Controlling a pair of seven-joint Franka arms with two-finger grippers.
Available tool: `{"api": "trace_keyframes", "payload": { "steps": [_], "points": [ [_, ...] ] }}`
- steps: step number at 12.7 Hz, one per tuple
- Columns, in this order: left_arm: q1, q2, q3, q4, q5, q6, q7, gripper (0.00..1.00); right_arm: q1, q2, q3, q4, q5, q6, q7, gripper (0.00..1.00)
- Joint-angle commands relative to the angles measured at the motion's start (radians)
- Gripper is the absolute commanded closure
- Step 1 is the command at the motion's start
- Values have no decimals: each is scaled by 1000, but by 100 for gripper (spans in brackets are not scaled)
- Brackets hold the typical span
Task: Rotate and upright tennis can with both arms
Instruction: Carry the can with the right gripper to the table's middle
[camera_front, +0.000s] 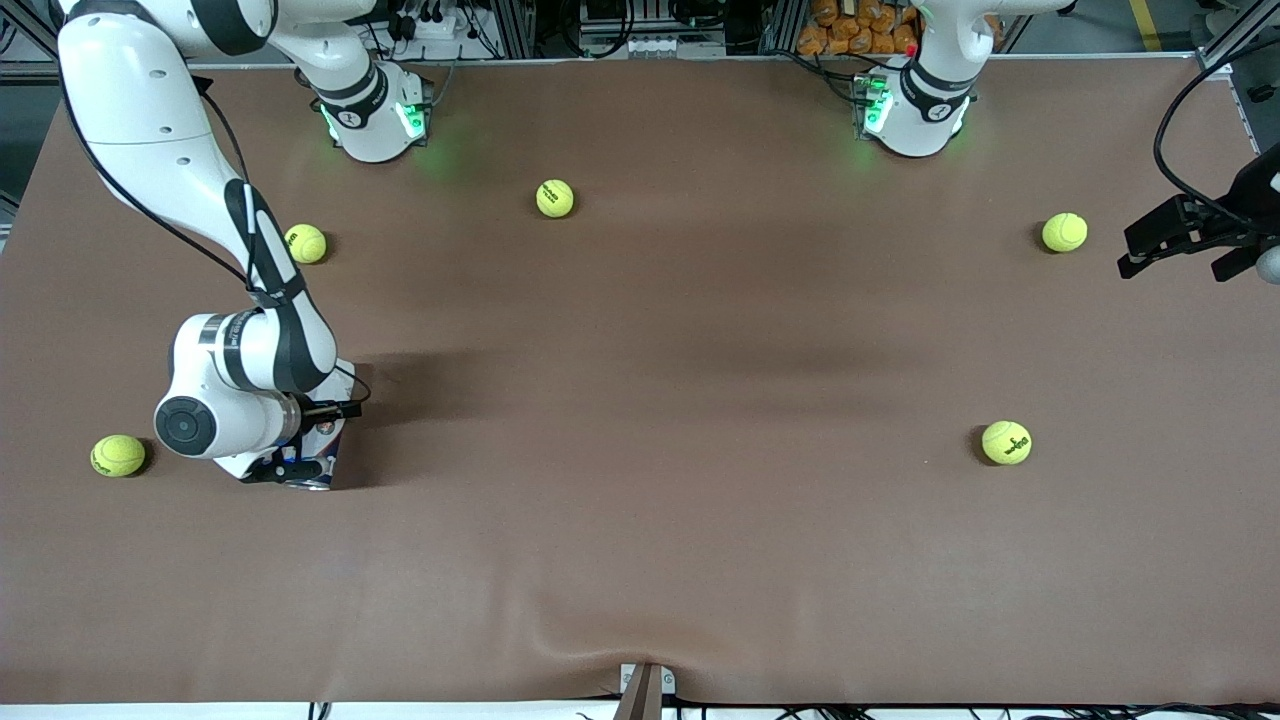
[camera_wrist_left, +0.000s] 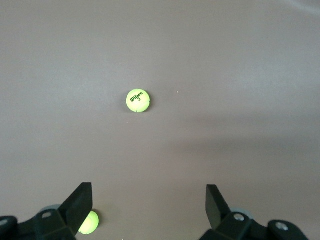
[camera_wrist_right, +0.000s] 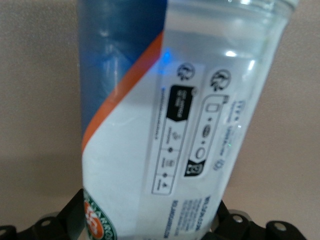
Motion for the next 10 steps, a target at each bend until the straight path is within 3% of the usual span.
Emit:
{"api": "trace_keyframes", "payload": {
  "steps": [1,3,10],
  "points": [
    [6,5,-5,17,7,-17,6,0,-6,-13,6,-27,9,13,-17,3],
    [5,5,-5,17,7,-17,6,0,-1,-14,6,-24,9,13,-24,26],
    [6,5,-5,17,7,-17,6,0,48,-31,5,30,6,10,-224,27]
  ]
}}
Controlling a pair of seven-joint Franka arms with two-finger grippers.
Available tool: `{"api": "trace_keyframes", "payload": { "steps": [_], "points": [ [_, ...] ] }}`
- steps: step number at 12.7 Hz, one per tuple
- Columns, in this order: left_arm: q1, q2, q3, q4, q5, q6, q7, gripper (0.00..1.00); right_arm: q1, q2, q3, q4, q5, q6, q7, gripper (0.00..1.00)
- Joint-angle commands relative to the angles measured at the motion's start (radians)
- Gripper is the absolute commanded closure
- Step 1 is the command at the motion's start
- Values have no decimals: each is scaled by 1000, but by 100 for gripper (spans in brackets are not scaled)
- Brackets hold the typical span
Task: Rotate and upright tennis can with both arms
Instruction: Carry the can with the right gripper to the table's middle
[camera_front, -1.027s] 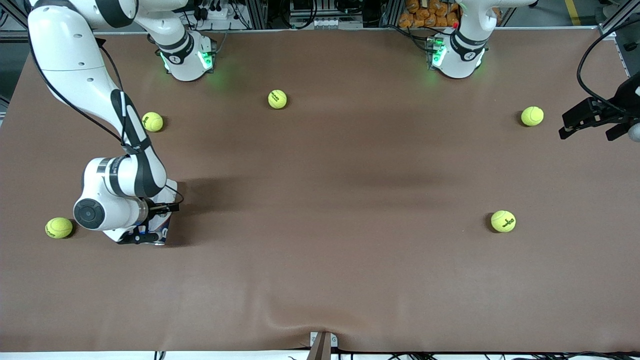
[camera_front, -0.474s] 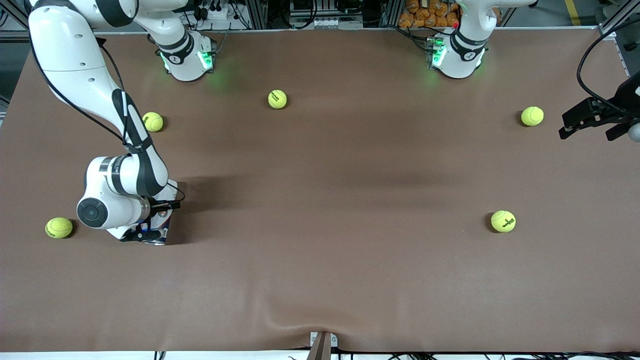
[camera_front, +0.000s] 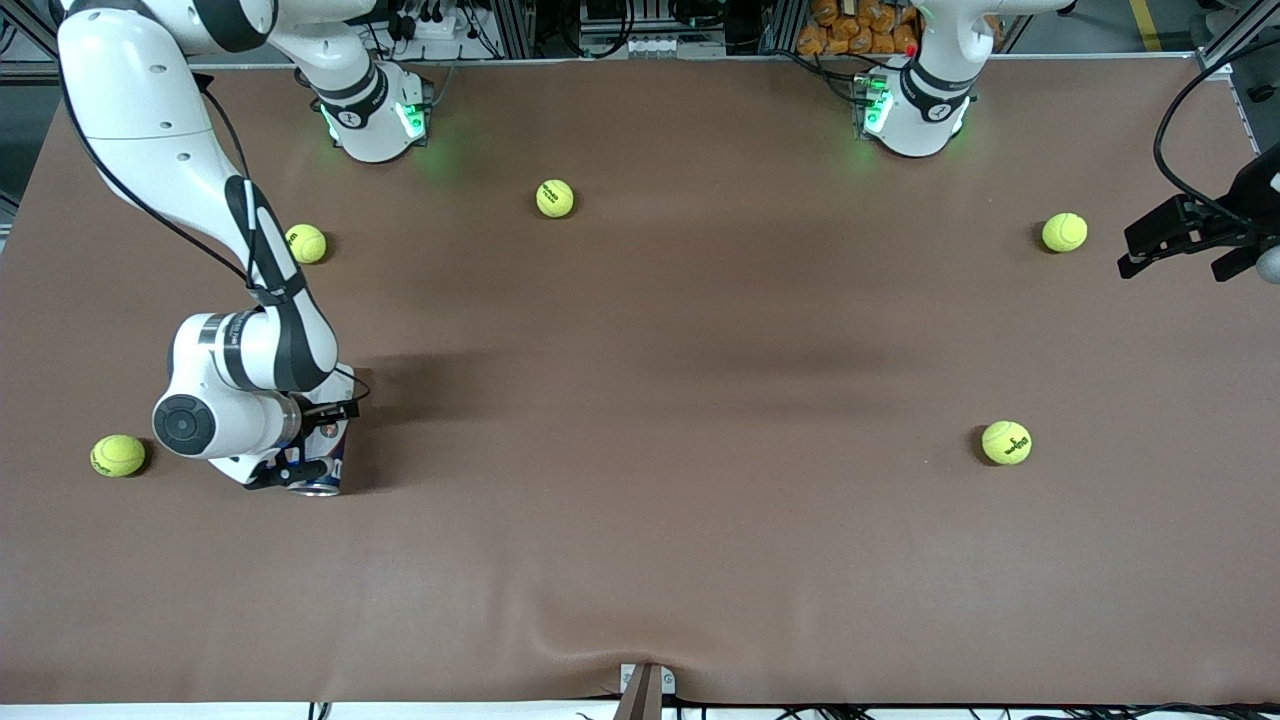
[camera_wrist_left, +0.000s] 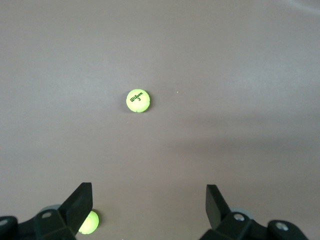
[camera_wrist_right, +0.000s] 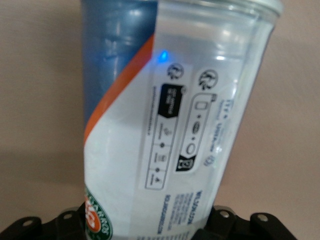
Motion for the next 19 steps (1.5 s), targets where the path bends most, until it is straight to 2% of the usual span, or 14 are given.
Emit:
{"api": "trace_keyframes", "payload": {
  "steps": [1,6,8,14,17,19],
  "points": [
    [6,5,-5,17,7,-17,6,0,41,-31,-1,15,4,-5,-123,27],
    [6,6,-2,17,6,-17,6,0,144,-71,6,50,7,-8,-454,28],
    [6,8,-2,16,7,-17,6,0,180,-75,57,94,6,-7,-554,28],
    [8,8,1,16,6,-17,7,0,406,-72,101,142,0,10,-580,28],
    [8,9,1,16,6,-17,7,0,502,-59,101,142,-52,87,-593,28],
    [8,9,1,16,6,-17,7,0,570,-36,98,154,-107,88,-577,27]
  ]
}}
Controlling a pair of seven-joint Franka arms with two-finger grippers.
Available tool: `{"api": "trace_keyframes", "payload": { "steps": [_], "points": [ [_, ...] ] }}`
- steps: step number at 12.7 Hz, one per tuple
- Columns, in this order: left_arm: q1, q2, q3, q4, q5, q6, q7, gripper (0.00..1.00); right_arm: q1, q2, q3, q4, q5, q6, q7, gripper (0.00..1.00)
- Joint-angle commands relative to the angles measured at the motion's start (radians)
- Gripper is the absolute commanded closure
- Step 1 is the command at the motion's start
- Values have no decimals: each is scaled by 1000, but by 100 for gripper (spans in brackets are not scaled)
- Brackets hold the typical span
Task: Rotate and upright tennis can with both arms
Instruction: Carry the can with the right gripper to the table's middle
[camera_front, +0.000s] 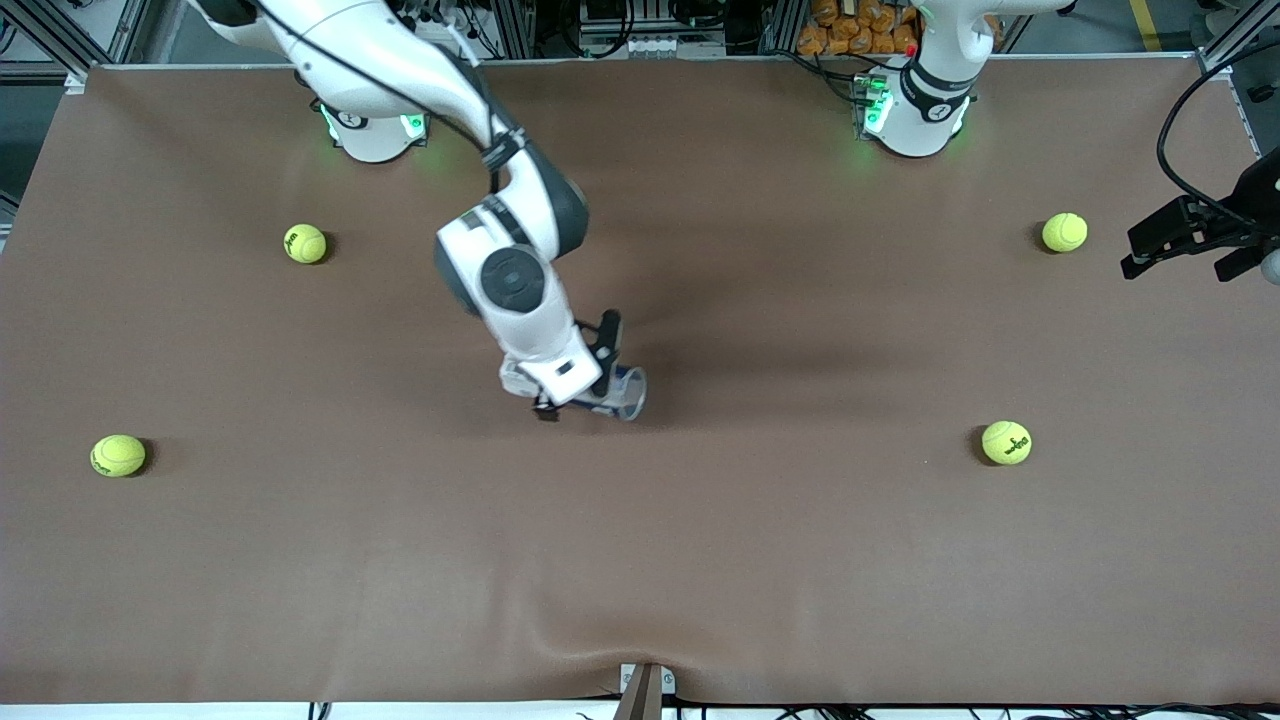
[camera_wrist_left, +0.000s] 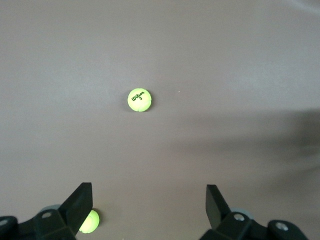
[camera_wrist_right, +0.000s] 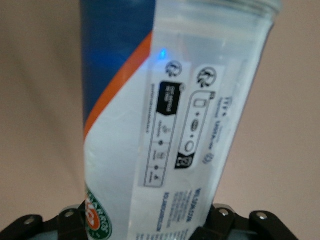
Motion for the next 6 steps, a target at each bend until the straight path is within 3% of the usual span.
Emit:
{"api": "trace_keyframes", "payload": {
  "steps": [1,6],
  "points": [
    [5,8,-3,16,6,-15,9,0,65,47,-10,46,-75,18,-17,27],
    [5,11,-2,18,7,-15,7,0,158,182,-13,161,-213,18,69,27]
  ]
}}
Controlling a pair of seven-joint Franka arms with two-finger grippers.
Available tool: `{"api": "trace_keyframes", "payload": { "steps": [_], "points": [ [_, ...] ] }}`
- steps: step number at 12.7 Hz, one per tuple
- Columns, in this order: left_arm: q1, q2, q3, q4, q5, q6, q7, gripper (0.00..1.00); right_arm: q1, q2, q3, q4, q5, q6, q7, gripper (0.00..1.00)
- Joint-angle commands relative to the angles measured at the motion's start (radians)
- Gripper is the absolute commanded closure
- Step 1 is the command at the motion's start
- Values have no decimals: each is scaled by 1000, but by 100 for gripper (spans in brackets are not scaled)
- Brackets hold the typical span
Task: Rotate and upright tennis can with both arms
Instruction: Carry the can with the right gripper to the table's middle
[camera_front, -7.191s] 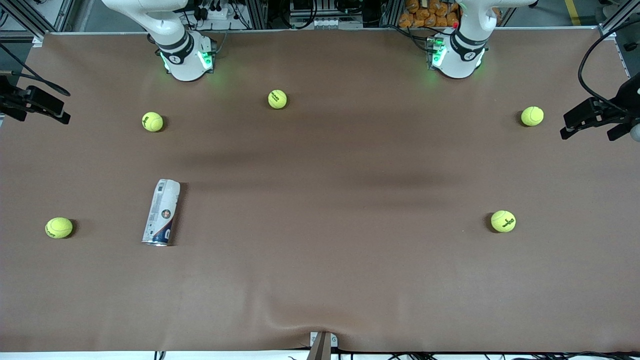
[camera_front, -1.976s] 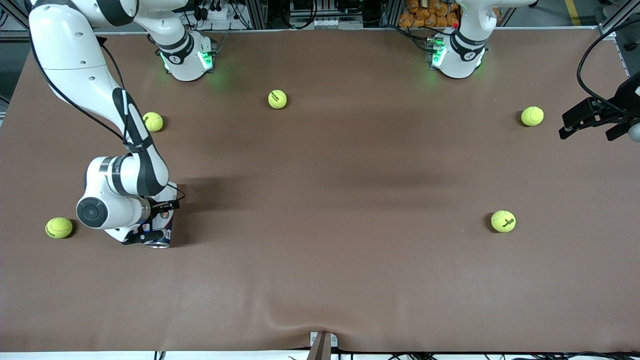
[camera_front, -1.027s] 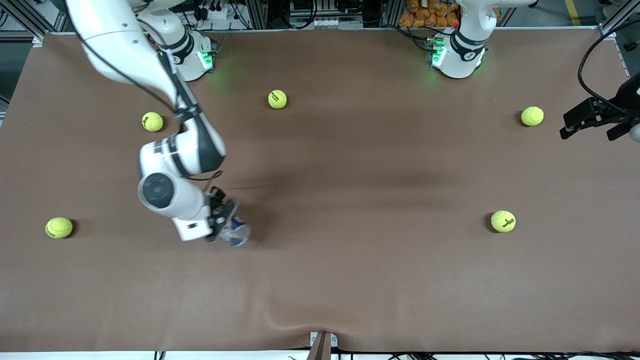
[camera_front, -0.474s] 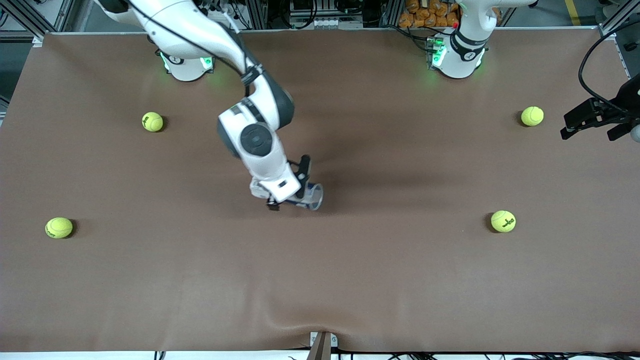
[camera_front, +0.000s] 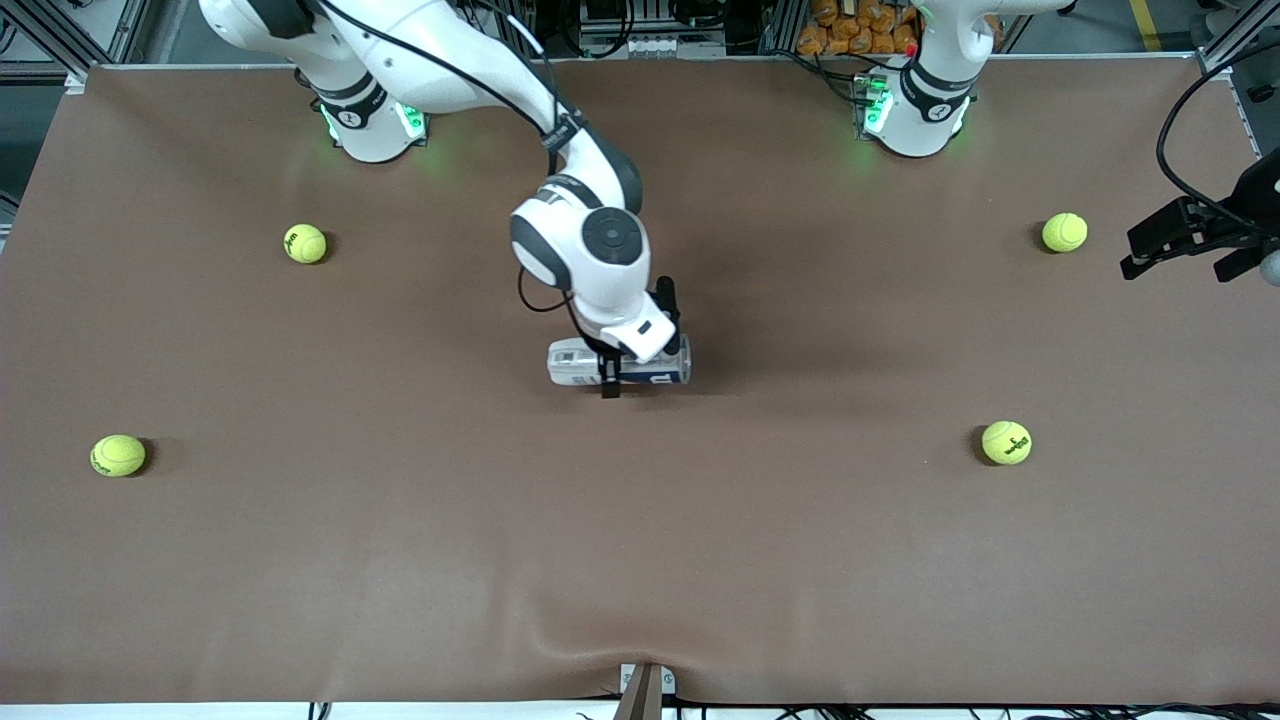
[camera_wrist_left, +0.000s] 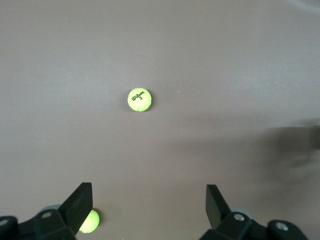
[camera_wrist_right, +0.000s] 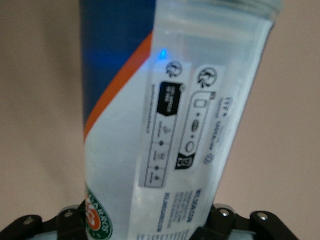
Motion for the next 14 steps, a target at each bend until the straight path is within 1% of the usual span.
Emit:
{"api": "trace_keyframes", "payload": {
  "steps": [1,2,4,5,6,7,10,13,14],
  "points": [
    [7,9,-2,16,7,-15,7,0,46,92,-12,90,-68,-2,59,27],
    [7,9,-2,16,7,-15,7,0,66,116,-14,91,-81,0,119,27],
    [7,9,-2,16,7,-15,7,0,80,184,-12,142,-190,-2,219,26],
    [7,9,-2,16,7,-15,7,0,80,193,-12,148,-204,-2,221,26],
    [7,9,-2,16,7,-15,7,0,82,193,-12,148,-206,-2,219,22],
    [7,9,-2,16,7,-15,7,0,80,192,-12,150,-210,-2,217,0],
    [7,9,0,16,7,-15,7,0,80,151,-3,150,-192,-19,216,0],
    [8,12,0,18,7,-15,9,0,93,86,23,150,-184,-103,217,0],
    [7,20,0,16,7,-15,10,0,93,63,31,150,-160,-115,217,0]
  ]
}}
